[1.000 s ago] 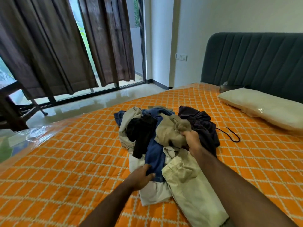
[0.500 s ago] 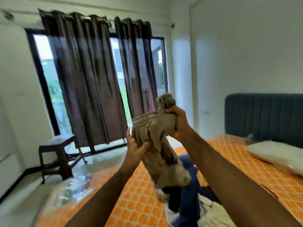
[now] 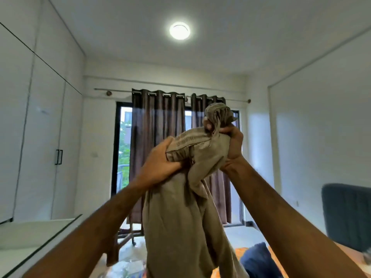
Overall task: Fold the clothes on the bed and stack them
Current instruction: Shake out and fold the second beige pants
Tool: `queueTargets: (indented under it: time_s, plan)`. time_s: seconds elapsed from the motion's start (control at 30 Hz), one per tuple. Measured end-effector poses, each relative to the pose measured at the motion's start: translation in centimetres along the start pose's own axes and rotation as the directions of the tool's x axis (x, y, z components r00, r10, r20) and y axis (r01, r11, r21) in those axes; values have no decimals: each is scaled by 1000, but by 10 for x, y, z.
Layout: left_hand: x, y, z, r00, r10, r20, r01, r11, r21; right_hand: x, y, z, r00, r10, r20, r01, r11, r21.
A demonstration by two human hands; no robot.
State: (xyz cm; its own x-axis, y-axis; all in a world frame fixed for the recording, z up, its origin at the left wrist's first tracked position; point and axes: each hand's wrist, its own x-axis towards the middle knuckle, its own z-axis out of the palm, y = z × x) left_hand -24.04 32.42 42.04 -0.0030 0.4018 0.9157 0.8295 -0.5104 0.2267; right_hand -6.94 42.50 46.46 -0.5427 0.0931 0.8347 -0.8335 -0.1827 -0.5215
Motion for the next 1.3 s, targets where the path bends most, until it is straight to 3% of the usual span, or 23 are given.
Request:
queueTargets:
  time_s: [0.07, 0.13, 0.2, 0.27, 0.37, 0.5, 0.63, 0.7, 0.83, 0.93, 0.97, 1.03, 1.1, 1.13, 1.2, 1.3]
  plan:
    - [4, 0, -37, 995, 3, -98, 19, 974, 224, 9, 4, 7, 997, -33, -75, 31, 999, -38]
    - [3, -5, -69, 996, 38, -84, 4, 892, 453, 13, 10, 0, 984, -14, -175, -11, 990, -140]
    - [-10, -9, -97, 1000, 25, 14, -29, 801, 599, 7, 23, -19, 973, 51, -224, -116, 950, -291]
    - [-32, -17, -114, 979, -62, 192, -67, 796, 602, -11, 38, -47, 961, 91, -260, -209, 856, -473]
    - [-74, -32, -115, 834, -267, 483, -35, 848, 530, -55, 56, -74, 960, 171, -221, -279, 598, -752]
    - [-119, -51, -104, 652, -419, 632, 80, 867, 493, -88, 73, -81, 903, 418, -102, -204, 207, -957]
    - [-143, -66, -104, 565, -472, 677, 107, 855, 508, -110, 94, -88, 788, 610, -84, -2, -133, -991]
    - [-152, -76, -107, 599, -468, 650, 7, 814, 580, -128, 104, -91, 719, 688, -98, 81, -223, -971]
    - [-164, -84, -103, 722, -454, 521, -97, 680, 727, -157, 121, -100, 653, 743, -149, 91, -272, -958]
    - [-168, -87, -97, 697, -435, 570, -150, 689, 709, -166, 124, -98, 532, 788, -311, -37, -345, -938]
    - [-169, -87, -98, 668, -428, 609, -162, 714, 681, -166, 124, -100, 533, 770, -351, -79, -367, -927]
    - [-175, -90, -100, 613, -416, 672, -153, 771, 618, -162, 119, -105, 629, 668, -398, -85, -450, -889]
    - [-182, -89, -100, 606, -425, 672, -115, 790, 603, -155, 114, -107, 781, 492, -385, -59, -556, -829]
    - [-184, -88, -99, 628, -426, 651, -98, 787, 610, -151, 112, -108, 832, 414, -370, -109, -532, -840]
    - [-186, -83, -95, 674, -421, 607, -61, 787, 614, -145, 113, -108, 887, 292, -359, -246, -359, -900]
    - [-187, -80, -94, 668, -434, 604, -34, 794, 607, -145, 115, -110, 874, 221, -433, -410, -142, -901]
